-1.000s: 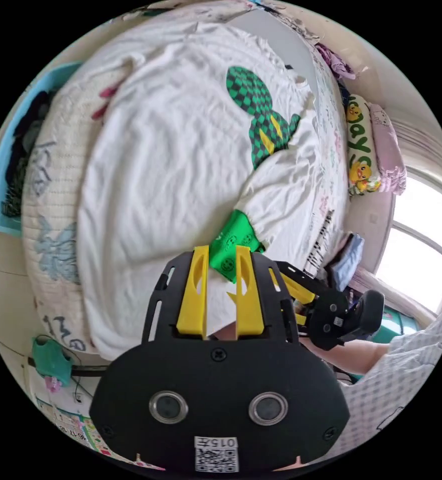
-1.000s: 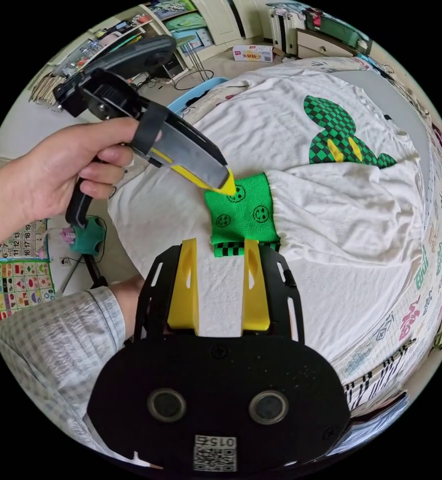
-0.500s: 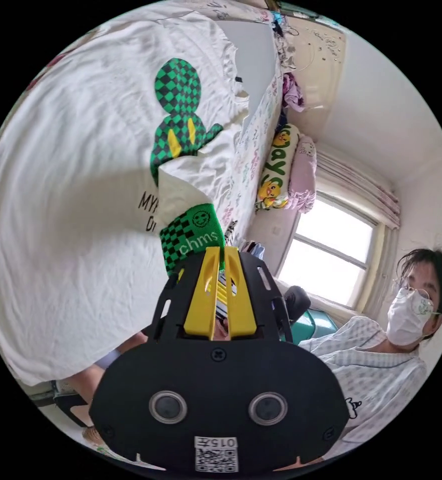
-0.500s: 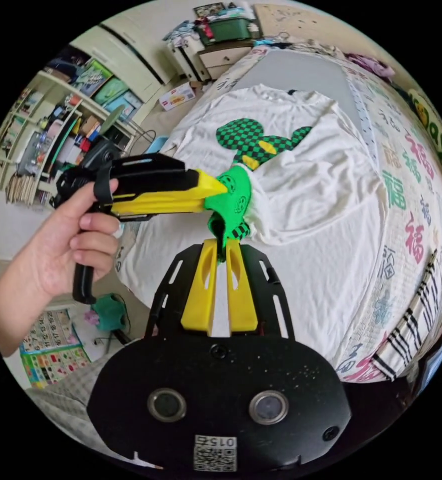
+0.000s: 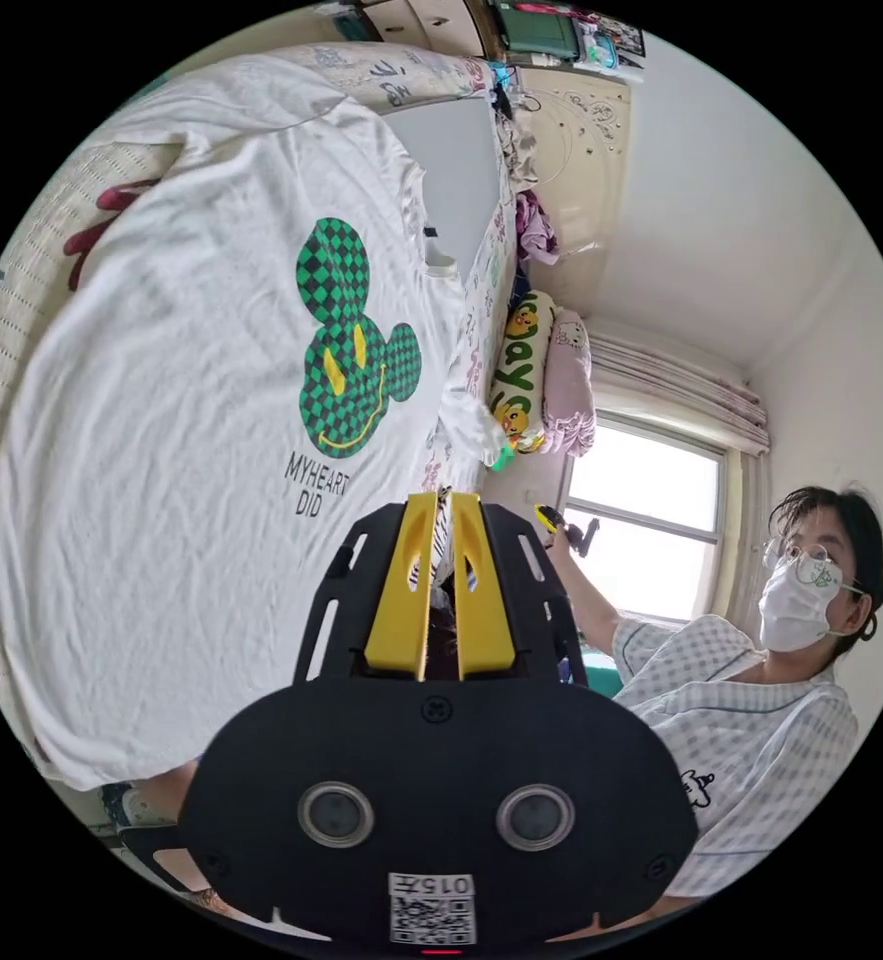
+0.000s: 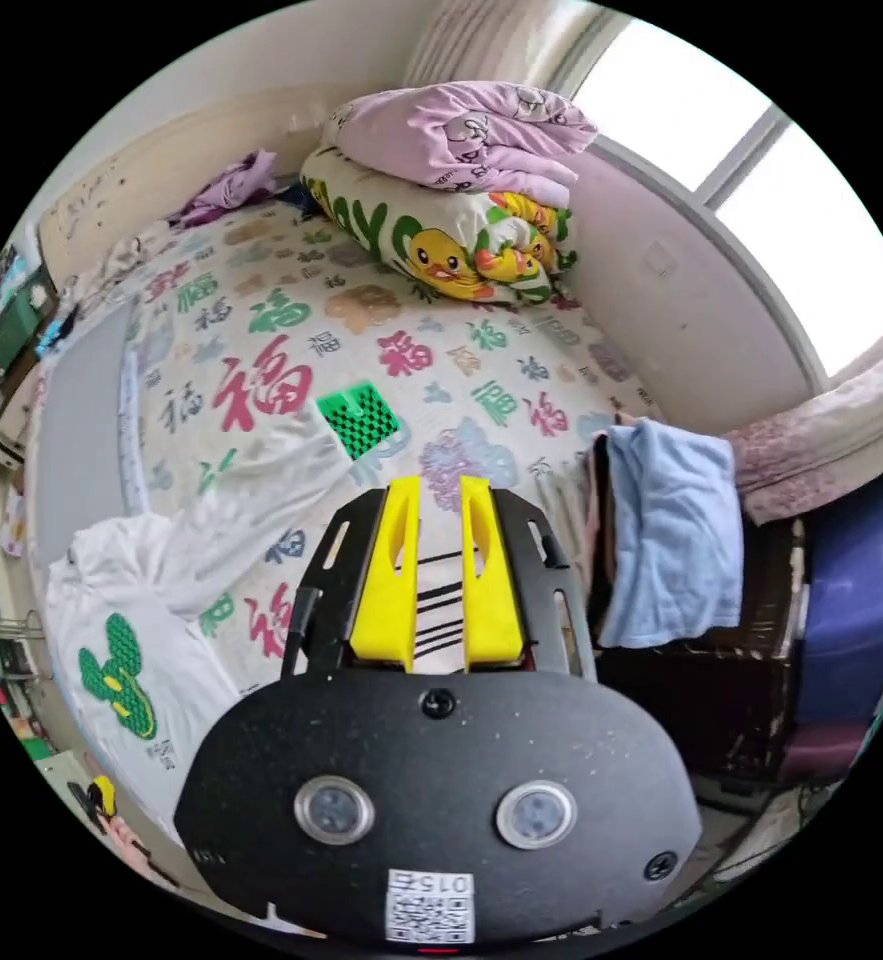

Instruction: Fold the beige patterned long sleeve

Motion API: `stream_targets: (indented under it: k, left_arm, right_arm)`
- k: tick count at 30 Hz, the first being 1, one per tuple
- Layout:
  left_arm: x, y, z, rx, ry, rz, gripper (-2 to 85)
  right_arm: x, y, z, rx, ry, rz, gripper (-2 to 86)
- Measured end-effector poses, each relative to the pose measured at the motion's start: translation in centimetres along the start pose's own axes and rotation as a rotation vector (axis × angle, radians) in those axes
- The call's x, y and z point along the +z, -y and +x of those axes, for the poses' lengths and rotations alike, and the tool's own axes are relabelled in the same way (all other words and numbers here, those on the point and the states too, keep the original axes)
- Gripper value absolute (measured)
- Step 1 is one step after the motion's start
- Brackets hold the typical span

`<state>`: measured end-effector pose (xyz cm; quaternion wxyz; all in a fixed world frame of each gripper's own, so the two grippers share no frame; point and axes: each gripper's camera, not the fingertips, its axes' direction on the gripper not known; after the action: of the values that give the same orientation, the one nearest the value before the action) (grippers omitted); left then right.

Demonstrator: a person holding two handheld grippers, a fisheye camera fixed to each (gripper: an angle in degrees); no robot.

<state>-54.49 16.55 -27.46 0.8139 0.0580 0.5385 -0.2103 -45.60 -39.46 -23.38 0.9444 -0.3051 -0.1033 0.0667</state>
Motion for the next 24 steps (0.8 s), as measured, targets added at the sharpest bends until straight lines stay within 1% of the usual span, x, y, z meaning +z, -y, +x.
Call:
stream_targets:
  k: [2,3,5,7,11,12,14,15,17,21,24]
  left_arm:
    - [0.0,0.6,0.1,0.0,0.054,-0.008,0.9]
    - [0.0,1.3,0.3,0.007,0.093,-0.018,0.9]
    - [-0.1,2.6,0.8,0.028,0.163,-0.033,0.9]
    - [-0.3,4.2,1.7,0.059,0.256,-0.038,0.9]
    - [-0.4,9.3,4.2,0.141,0.511,-0.035,0.8]
    - [-0.1,11.1,4.9,0.169,0.581,-0.03,0.8]
    - [0.5,14.0,5.6,0.199,0.675,-0.009,0.8]
    - [1.1,16.0,5.9,0.219,0.718,0.004,0.7]
    - [2.1,18.9,6.0,0.228,0.755,0.032,0.6]
    - [4.8,25.0,5.7,0.234,0.759,0.096,0.2]
    - [6.6,28.1,5.1,0.224,0.801,0.1,-0.2]
  right_arm:
    - [3.0,-4.5,-3.2,-0.091,0.159,-0.06,6.7]
    - [4.1,-5.7,-4.5,-0.125,0.188,-0.091,6.6]
    - [8.9,-10.6,-10.6,-0.245,0.278,-0.241,6.1]
    - [11.5,-13.4,-15.6,-0.333,0.31,-0.307,6.0]
    - [13.7,-15.8,-26.6,-0.532,0.363,-0.263,5.9]
    - [13.8,-15.7,-28.1,-0.549,0.37,-0.248,5.8]
    - [14.3,-15.2,-33.7,-0.598,0.416,-0.194,5.1]
    - [14.5,-15.0,-35.2,-0.607,0.425,-0.182,5.0]
    - [15.8,-14.5,-40.8,-0.629,0.446,-0.169,4.3]
    - [18.4,-14.7,-48.4,-0.645,0.414,-0.173,1.9]
    - [20.8,-16.1,-53.6,-0.705,0.325,-0.182,0.4]
